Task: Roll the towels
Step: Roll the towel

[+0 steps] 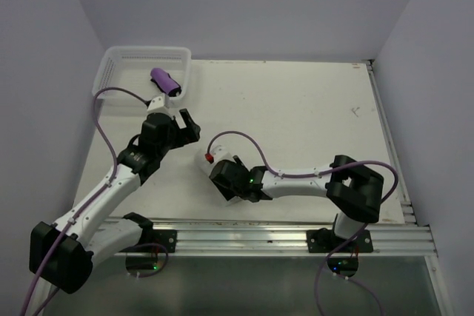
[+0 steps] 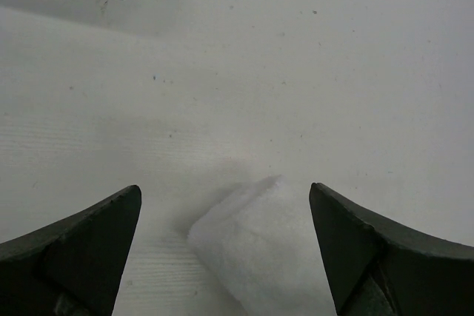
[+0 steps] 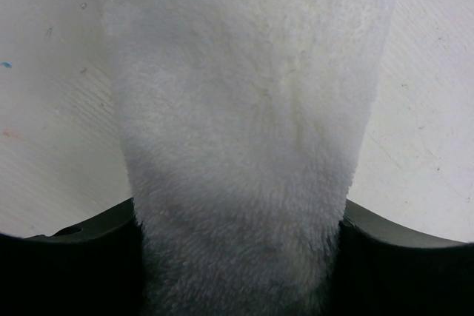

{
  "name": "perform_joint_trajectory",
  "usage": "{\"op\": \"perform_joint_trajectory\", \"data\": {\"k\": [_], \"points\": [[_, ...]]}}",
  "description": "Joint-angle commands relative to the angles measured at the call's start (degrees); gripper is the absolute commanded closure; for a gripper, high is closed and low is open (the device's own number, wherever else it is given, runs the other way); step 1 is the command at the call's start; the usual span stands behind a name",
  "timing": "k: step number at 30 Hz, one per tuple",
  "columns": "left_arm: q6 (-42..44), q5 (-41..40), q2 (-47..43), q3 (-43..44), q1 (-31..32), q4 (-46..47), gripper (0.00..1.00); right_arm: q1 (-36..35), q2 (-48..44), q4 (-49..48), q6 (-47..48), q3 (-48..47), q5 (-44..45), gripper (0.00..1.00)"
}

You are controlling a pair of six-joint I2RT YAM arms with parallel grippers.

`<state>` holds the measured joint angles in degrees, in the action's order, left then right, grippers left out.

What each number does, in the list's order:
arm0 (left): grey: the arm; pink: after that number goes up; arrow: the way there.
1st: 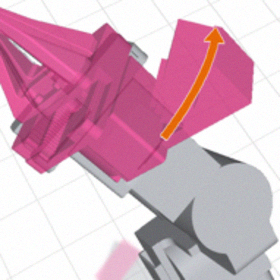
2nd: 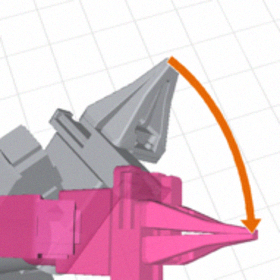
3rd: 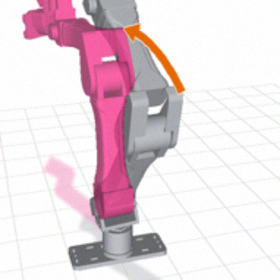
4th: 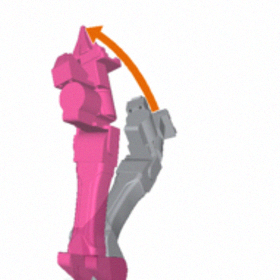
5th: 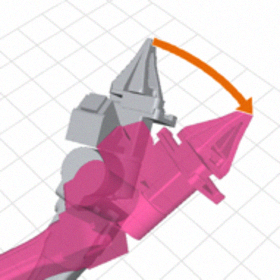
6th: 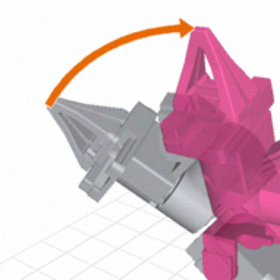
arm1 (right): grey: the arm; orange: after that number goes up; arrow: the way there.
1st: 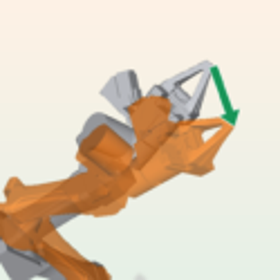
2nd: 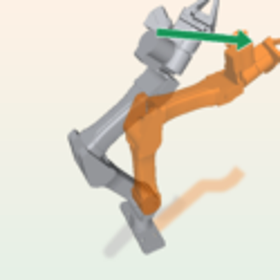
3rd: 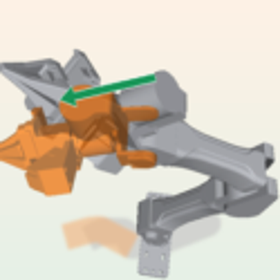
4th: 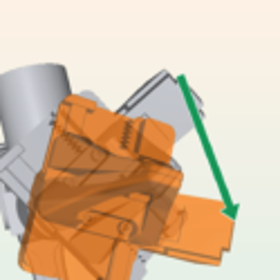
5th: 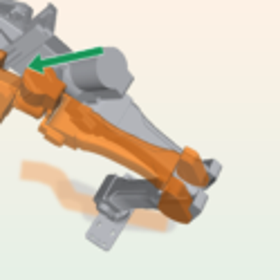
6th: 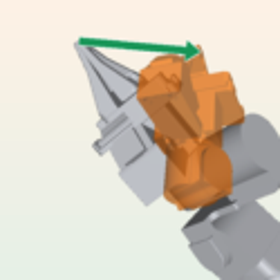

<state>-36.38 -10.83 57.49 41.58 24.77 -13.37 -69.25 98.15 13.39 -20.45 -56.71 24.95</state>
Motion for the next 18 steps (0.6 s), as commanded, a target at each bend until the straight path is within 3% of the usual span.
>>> {"op": "perform_joint_trajectory", "data": {"k": [1, 12, 18], "points": [[2.7, -1.0, -0.6, 0.8, -1.4, -2.8, 0.00, 0.2, 0.7, 1.6, 1.0, -3.1, 0.2, 1.00], [-3.2, 16.4, 2.5, -2.9, -1.5, -2.0, 0.00, 0.2, 4.7, 2.5, -2.4, -7.9, 7.0, 1.00], [-7.4, 18.4, 5.0, -3.2, -1.5, -1.3, 0.00, -0.1, 5.9, -2.5, -5.0, -8.7, 9.2, 0.98]]}}
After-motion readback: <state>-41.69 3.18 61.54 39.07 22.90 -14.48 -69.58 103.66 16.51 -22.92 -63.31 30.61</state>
